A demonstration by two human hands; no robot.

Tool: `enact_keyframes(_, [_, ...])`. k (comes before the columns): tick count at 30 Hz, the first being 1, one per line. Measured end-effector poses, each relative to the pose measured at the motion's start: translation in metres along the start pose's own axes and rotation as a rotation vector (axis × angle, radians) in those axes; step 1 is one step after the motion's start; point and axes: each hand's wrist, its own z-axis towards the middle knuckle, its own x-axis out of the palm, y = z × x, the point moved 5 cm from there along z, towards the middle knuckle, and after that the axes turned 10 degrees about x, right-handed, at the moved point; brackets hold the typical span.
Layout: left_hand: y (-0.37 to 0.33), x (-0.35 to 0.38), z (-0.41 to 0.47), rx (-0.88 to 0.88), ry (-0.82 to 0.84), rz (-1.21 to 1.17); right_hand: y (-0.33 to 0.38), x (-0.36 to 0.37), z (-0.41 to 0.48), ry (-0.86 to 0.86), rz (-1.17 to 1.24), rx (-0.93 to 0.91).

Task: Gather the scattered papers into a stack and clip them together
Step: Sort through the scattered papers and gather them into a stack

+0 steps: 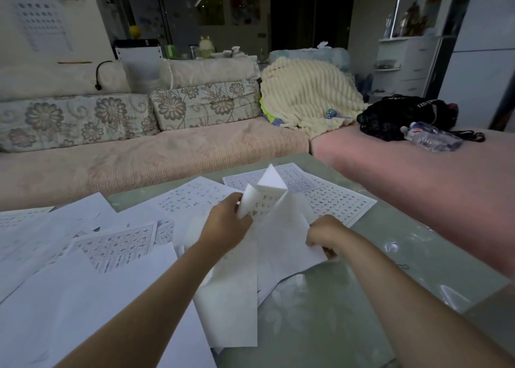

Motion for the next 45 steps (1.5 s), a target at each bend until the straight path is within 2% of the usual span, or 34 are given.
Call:
enact_keyframes(3, [-0.017,-0.012,0.004,-0.157,-0.043,-0.473,-0.008,0.0,-0.014,0.16,0.005,-0.009])
enact_keyframes(4, [-0.019,-0.014,0.004,-0.227,-0.049,-0.638,-0.01,-0.004,-0.015,0.132,-0.006,-0.039])
enact_keyframes(6, [-0.02,-0.014,0.005,-0.343,-0.057,-0.865,-0.005,-0.018,-0.023,-0.052,0.021,-0.151])
enact_keyframes(7, [-0.018,-0.014,0.005,-0.389,-0.069,-0.885,-0.002,-0.025,-0.029,-0.09,0.143,-0.198])
enact_keyframes(8, [-0.016,-0.013,0.005,-0.43,-0.086,-0.861,-0.001,-0.029,-0.031,-0.039,0.358,-0.214])
enact_keyframes(10, [-0.008,-0.012,0.005,-0.491,-0.132,-0.777,0.001,-0.034,-0.039,0.142,0.75,-0.177])
enact_keyframes(11, [-0.005,-0.01,0.004,-0.511,-0.149,-0.745,0.002,-0.038,-0.039,0.211,0.836,-0.178])
enact_keyframes(13, [0.002,-0.007,0.004,-0.533,-0.161,-0.713,0.001,-0.043,-0.044,0.227,0.695,-0.211])
enact_keyframes(15, [0.007,-0.002,0.005,-0.522,-0.139,-0.69,-0.005,-0.044,-0.042,0.112,0.431,-0.219])
enact_keyframes(18, [0.015,0.008,0.005,-0.466,0.019,-0.635,-0.023,-0.037,-0.023,-0.039,0.29,-0.135])
enact_keyframes(19, [0.021,0.012,0.004,-0.434,0.116,-0.547,-0.028,-0.036,-0.016,-0.094,0.258,-0.103])
enact_keyframes(21, [0.039,0.018,0.001,-0.316,0.344,-0.171,-0.033,-0.035,-0.006,-0.178,0.22,-0.057])
enact_keyframes(23, [0.056,0.02,-0.003,-0.206,0.504,0.166,-0.033,-0.034,0.0,-0.229,0.211,-0.036])
enact_keyframes(28, [0.07,0.03,-0.016,-0.114,0.756,0.322,-0.02,-0.032,0.008,-0.337,0.139,-0.038])
enact_keyframes(33, [0.077,0.035,-0.017,-0.063,0.687,0.381,-0.011,-0.019,0.005,-0.358,-0.016,-0.039])
enact_keyframes(35, [0.079,0.038,-0.018,-0.055,0.638,0.359,-0.006,-0.018,0.0,-0.501,-0.257,-0.054])
enact_keyframes(37, [0.08,0.039,-0.017,-0.037,0.545,0.353,0.006,-0.014,-0.01,-0.653,-0.454,-0.233])
enact_keyframes(38, [0.081,0.037,-0.016,-0.03,0.499,0.36,0.015,-0.007,-0.017,-0.622,-0.455,-0.384])
enact_keyframes(40, [0.082,0.034,-0.011,-0.029,0.454,0.369,0.026,0.016,-0.031,-0.315,-0.357,-0.609])
enact_keyframes(42, [0.085,0.033,-0.004,-0.039,0.479,0.357,0.025,0.045,-0.036,-0.02,-0.376,-0.619])
enact_keyframes(43, [0.086,0.033,0.0,-0.045,0.49,0.33,0.022,0.055,-0.036,0.036,-0.457,-0.603])
enact_keyframes(45, [0.085,0.029,0.01,-0.042,0.467,0.242,0.015,0.063,-0.028,-0.003,-0.649,-0.582])
